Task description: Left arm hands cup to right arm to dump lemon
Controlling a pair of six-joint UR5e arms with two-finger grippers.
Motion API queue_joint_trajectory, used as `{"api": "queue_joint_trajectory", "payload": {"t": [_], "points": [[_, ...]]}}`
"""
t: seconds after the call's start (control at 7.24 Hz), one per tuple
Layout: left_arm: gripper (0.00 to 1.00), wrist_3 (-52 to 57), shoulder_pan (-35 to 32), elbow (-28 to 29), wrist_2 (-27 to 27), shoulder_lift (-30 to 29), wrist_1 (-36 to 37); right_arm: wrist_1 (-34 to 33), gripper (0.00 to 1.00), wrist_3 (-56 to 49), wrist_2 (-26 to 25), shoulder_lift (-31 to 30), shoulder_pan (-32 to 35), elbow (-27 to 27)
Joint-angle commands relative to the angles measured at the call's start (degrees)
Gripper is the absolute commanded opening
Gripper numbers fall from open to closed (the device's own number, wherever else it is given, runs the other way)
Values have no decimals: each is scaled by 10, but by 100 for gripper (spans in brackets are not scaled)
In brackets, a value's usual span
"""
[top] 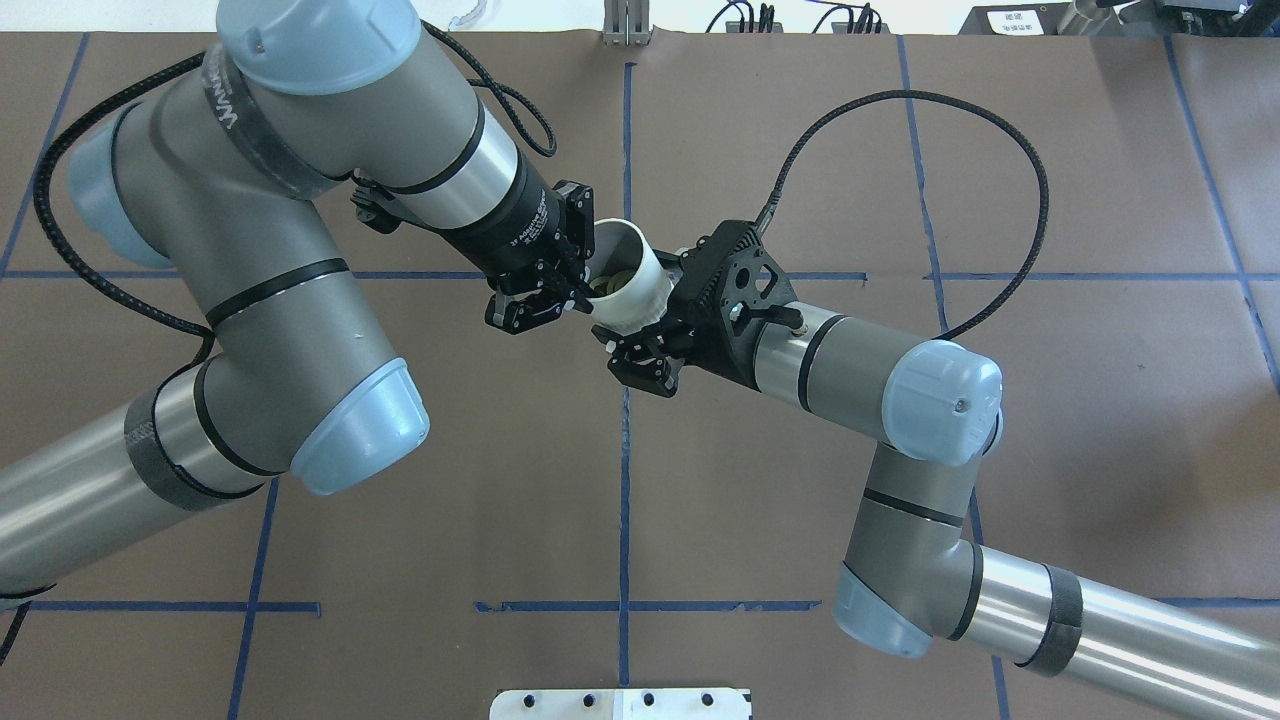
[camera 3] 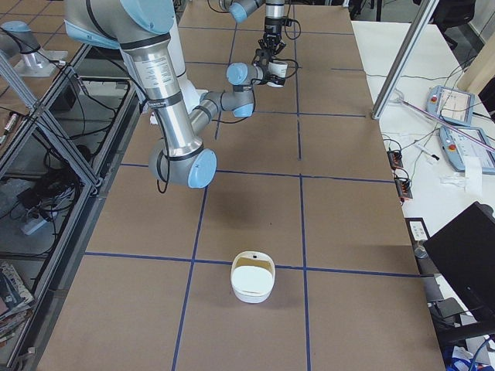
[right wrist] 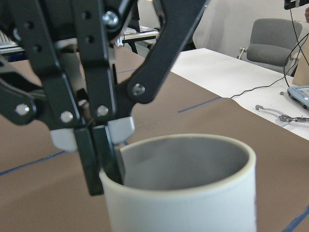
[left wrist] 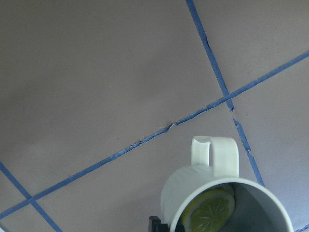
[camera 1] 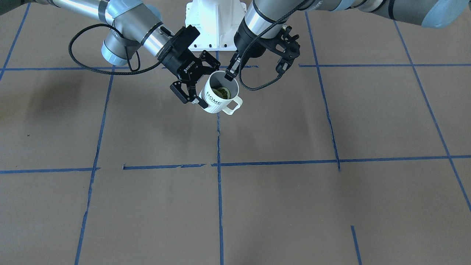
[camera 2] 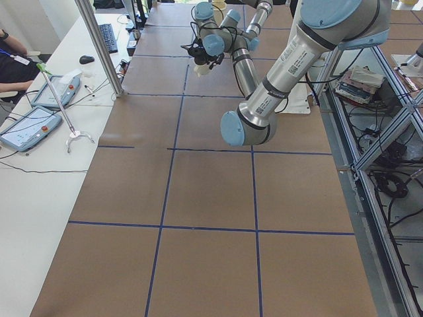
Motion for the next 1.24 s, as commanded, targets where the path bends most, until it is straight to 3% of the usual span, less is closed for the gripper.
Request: {"api": "queue_joint_trajectory", "payload": {"t": [0.0, 0.14, 0.28, 0.41, 0.55, 0.83, 0.97, 1.11], "points": [[2, -2, 1, 0, 0, -1, -1, 1, 93, 0, 1, 0, 0, 0], [2, -1, 1, 0, 0, -1, -1, 4, 54, 4, 2, 0, -11, 1], [8, 2, 1, -2, -2, 2, -1, 3, 30, 5, 0, -2, -15, 2], [42, 27, 1, -11, -5, 9, -7, 3, 26, 5, 0, -4, -15, 3], [99, 52, -1, -23, -4, 12, -1, 3, 26, 5, 1, -6, -14, 3], [100, 64, -39, -29, -17, 19, 0, 3, 26, 4, 0, -8, -14, 2], [100, 94, -65, -33, -61, 40, 0, 3, 26, 3, 0, -8, -13, 2], [100, 149, -72, -58, -72, 86, 0, 3, 26, 5, -1, -7, -13, 3]]}}
